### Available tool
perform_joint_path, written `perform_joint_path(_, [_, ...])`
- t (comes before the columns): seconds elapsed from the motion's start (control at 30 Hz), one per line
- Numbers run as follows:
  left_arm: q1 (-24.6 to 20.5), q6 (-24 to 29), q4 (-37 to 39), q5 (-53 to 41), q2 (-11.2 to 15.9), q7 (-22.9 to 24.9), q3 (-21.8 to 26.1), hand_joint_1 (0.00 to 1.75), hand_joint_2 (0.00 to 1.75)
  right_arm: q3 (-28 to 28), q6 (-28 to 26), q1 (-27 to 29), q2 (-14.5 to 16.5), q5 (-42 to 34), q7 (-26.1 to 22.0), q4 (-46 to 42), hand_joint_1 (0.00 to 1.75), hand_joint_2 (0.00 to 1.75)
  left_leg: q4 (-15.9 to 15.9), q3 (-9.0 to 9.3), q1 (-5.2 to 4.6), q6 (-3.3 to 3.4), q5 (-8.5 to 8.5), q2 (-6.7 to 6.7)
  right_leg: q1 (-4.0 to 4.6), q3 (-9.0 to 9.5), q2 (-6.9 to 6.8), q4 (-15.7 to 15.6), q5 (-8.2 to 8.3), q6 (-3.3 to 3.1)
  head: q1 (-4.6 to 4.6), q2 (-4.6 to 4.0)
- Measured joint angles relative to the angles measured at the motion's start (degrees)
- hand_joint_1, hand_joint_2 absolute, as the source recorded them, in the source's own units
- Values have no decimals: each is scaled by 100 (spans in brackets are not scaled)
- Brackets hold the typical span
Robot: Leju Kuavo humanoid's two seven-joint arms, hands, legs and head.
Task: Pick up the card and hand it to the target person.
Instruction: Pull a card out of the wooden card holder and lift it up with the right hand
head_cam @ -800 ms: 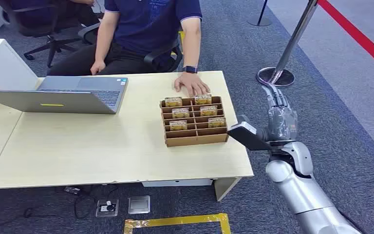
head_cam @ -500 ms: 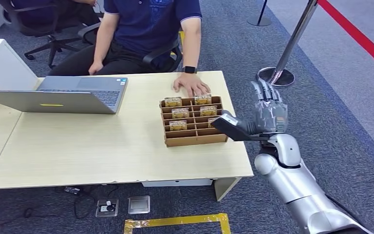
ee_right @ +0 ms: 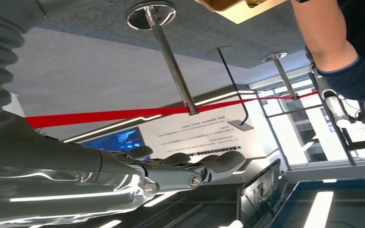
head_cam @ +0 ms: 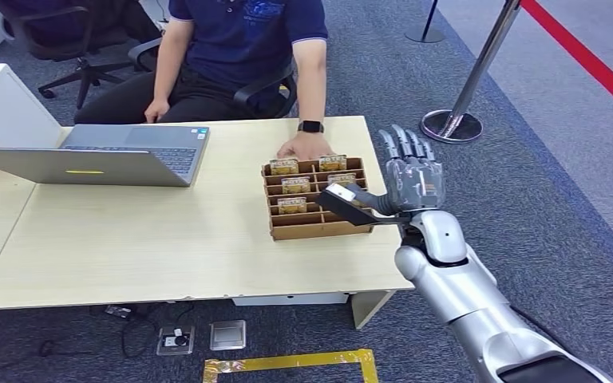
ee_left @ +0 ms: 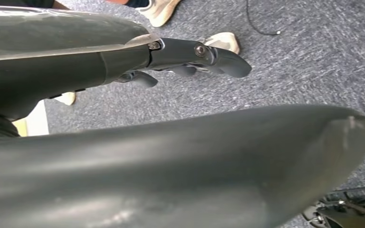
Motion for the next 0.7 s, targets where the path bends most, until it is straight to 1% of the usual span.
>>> perform_joint_path(0.17, [-38,-74,1,-96,0,59,-4,0,0,-1,305,-14,-6,91,175,40,0,175,1,1,0,0,0,0,0,-1,0,0,0,0,-1,0])
perform_joint_path(0.4, [-108,-129,3,-161,-7,139,-25,0,0,-1,794,1,-58,12,173,62,0,175,1,1,0,0,0,0,0,-1,0,0,0,-1,-2,0])
perform_joint_path(0.53, [-124,-129,3,-163,-23,150,-50,0,0,-1,1002,-4,-68,-157,57,134,0,175,1,0,0,0,0,0,0,-1,0,0,1,-1,0,0])
perform_joint_path(0.7, [-132,-131,3,-163,-33,108,-56,0,0,-3,1228,-42,-67,-568,-194,269,0,175,1,0,0,0,0,0,0,-1,1,0,1,-1,-2,0])
